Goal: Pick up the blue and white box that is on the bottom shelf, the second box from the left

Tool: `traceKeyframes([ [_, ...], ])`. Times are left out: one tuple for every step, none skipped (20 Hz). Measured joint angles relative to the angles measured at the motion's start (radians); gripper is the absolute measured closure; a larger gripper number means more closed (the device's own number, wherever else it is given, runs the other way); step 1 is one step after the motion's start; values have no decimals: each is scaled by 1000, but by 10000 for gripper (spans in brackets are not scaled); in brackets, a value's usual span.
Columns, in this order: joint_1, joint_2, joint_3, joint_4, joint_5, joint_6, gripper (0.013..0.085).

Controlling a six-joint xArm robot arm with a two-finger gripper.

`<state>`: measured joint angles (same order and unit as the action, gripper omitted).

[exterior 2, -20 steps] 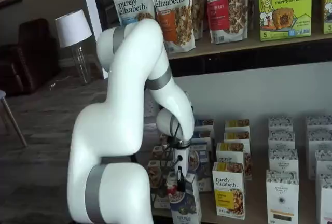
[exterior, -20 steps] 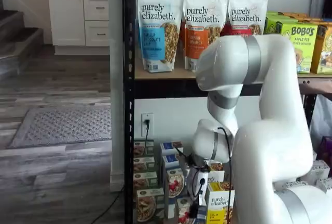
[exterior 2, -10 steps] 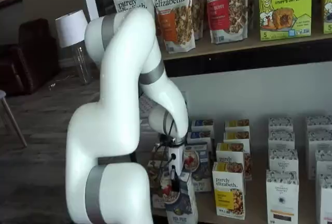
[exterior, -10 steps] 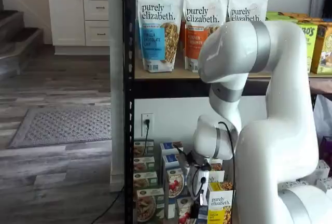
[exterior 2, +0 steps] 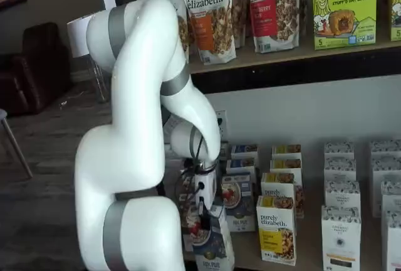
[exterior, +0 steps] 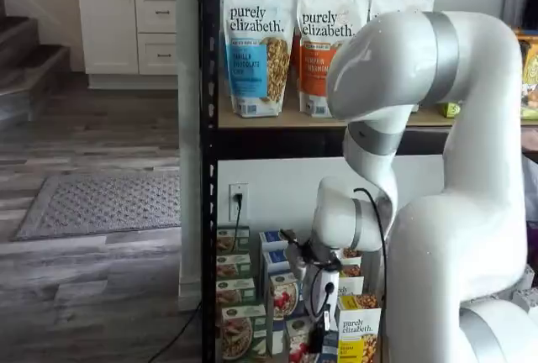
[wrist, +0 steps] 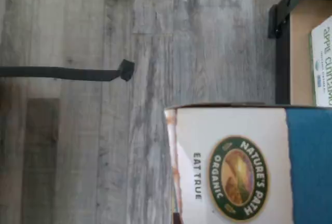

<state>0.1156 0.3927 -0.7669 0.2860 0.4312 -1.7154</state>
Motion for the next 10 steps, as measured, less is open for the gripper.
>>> traceKeyframes([
  [2, -17, 12, -8, 4, 10, 530],
  [4, -33, 25, -12, 4, 17, 530],
  [7, -48, 37, -15, 3, 22, 530],
  [11, -67, 52, -17, 1, 28, 530],
  [14, -84, 67, -24, -3, 38, 530],
  [16, -102, 79, -39, -2, 55, 530],
  [17, -116, 88, -57, 4, 74, 530],
  [18, -134, 98, -79, 12, 96, 530],
  [19, -152, 109, -99, 18, 115, 530],
  [21, -172, 123, -118, 21, 134, 530],
])
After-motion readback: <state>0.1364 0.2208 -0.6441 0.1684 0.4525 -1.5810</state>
